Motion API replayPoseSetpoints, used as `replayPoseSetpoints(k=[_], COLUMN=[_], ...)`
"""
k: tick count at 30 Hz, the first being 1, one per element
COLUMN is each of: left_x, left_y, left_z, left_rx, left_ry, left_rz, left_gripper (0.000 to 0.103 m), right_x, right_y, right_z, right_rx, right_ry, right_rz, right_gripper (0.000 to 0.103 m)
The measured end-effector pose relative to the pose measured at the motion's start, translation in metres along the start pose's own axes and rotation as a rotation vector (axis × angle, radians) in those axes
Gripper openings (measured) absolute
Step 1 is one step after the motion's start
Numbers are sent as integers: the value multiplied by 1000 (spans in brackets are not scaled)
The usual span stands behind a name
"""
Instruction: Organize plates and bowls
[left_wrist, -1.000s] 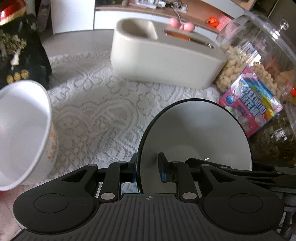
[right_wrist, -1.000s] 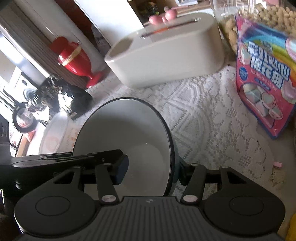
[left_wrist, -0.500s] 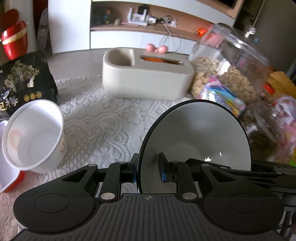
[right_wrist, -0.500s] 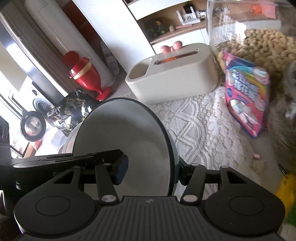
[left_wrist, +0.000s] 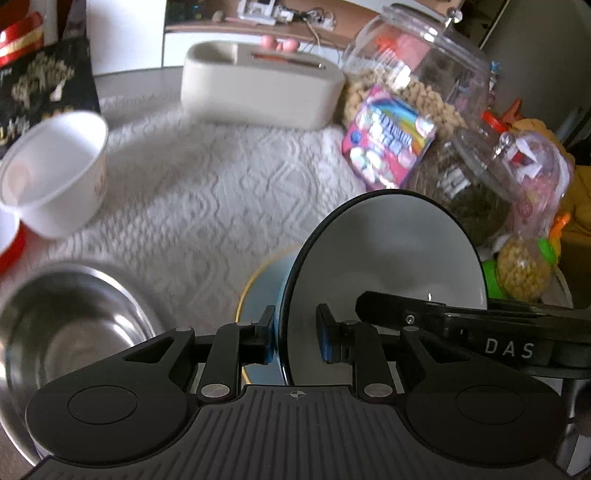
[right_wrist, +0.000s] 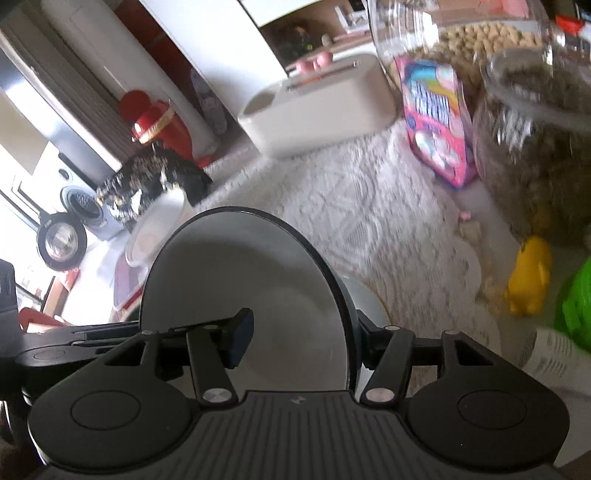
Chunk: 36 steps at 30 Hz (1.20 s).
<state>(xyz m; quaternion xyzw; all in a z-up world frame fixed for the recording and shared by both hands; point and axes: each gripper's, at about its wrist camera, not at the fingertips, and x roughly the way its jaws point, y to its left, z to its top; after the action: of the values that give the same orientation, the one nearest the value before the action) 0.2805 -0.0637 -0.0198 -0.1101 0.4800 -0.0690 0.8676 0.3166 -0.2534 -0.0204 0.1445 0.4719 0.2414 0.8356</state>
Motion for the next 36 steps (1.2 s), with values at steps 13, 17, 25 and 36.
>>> replayPoseSetpoints(k=[13,17,25,36], left_x=[3,2,-2,-22], left_y=[6,7,7,15], left_z=[-24,-25,-27,-19], left_rx=[-19,-22,-29,-56], left_ry=[-16,-18,-34,-118], left_rz=[36,35,46,43], left_gripper=[24,24,23,22], right_x=[17,18,14,1], right_y=[0,0,2,-1], right_z=[-13,-12,-11,-7], right_rx=[-33,-37,-55,-40], right_ry=[66,64,31,-28], right_rz=[-37,-40,-70,-61], right_gripper=[59,59,60,63])
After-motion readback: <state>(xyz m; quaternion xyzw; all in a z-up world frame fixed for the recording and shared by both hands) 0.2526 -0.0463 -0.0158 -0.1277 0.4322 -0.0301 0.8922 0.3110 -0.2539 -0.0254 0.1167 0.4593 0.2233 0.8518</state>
